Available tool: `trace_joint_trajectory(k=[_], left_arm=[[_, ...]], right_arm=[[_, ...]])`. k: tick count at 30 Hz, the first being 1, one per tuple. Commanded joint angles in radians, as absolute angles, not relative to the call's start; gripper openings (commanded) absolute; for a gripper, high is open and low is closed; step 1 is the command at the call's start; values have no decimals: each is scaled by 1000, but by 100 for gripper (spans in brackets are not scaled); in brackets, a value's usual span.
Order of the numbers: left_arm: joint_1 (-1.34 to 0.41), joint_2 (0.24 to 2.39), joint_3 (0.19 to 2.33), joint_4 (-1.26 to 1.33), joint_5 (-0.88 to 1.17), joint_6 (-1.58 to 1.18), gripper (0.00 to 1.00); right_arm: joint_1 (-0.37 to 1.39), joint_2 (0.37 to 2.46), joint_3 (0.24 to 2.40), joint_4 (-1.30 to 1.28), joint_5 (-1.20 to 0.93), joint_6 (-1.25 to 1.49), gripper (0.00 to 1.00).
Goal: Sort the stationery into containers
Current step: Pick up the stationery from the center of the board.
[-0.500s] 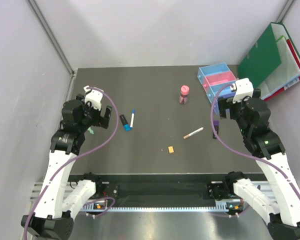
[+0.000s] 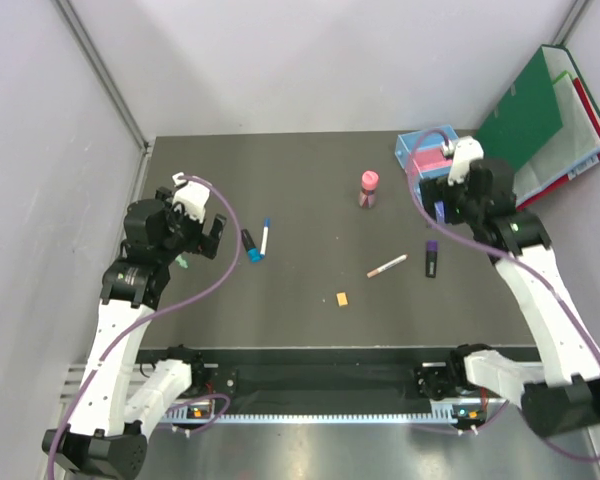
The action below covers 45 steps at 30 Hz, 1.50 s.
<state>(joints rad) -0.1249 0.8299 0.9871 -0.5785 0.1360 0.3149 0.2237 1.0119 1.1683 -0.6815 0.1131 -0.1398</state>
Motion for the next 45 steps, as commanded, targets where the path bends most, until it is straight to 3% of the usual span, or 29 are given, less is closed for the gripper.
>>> trace_joint_trajectory(k=[1,9,14,17,22,29,45], left_arm=[[-123,838,1032,-560,176,383,99],[-124,870,1031,-558,227,431,99],[-126,897,1045,-558,236,471,99],[-127,910,1045,-555,258,505,99],[-132,920,1055,-546,270,537,99],[-133,908,1019,-548,267,555,99],[-133,830,966,-580,262,598,99]], right_arm=[[152,1167,1302,-664,77,-52,100],[101,1512,1590,-621,57,-69,99],[22,1686,1701,-621,51,41,89],[12,1748,1723,-606,60,48,88],[80,1786,1776,-592,-77,8,87],[308,1786,1793,-618,-90,-204,90],[377,1971,1905,-634,-75,-227,90]])
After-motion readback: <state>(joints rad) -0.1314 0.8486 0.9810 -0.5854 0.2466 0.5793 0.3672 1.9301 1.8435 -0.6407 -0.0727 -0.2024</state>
